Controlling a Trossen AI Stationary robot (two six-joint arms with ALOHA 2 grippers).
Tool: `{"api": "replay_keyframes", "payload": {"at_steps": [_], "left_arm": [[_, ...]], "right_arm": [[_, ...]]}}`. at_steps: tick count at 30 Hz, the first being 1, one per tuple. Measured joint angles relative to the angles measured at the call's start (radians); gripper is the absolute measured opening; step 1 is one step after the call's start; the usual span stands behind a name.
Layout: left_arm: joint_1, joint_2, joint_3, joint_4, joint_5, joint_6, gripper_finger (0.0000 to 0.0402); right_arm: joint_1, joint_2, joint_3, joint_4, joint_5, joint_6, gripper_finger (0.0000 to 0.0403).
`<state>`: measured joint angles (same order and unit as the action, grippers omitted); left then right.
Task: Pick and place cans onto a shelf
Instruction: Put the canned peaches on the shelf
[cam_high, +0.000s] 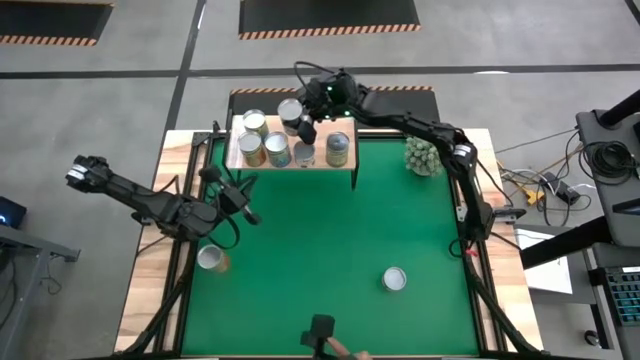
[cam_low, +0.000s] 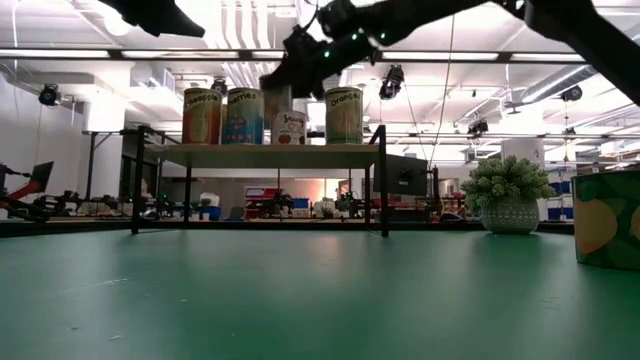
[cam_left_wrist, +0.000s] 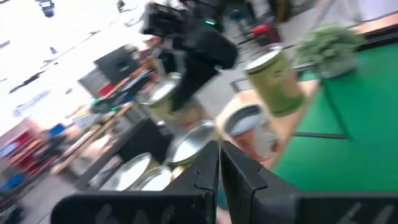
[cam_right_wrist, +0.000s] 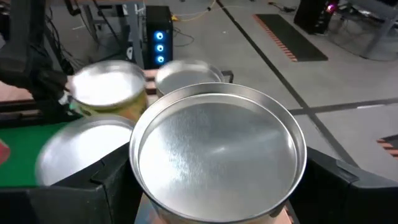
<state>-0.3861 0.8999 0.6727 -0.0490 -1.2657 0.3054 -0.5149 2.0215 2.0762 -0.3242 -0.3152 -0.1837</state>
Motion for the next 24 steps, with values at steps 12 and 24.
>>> {"api": "replay_keyframes", "payload": {"at_steps": [12, 24], "left_arm": [[-0.012, -0.038, 0.000, -0.006, -0.087, -0.003, 0.0000], [-0.012, -0.039, 0.000, -0.014, -0.087, -0.003, 0.0000]], "right_arm": [[-0.022, 0.054, -0.009, 0.024, -0.051, 0.009, 0.0320], [-0.027, 0.083, -0.009, 0.037, -0.055, 0.054, 0.0351]]}}
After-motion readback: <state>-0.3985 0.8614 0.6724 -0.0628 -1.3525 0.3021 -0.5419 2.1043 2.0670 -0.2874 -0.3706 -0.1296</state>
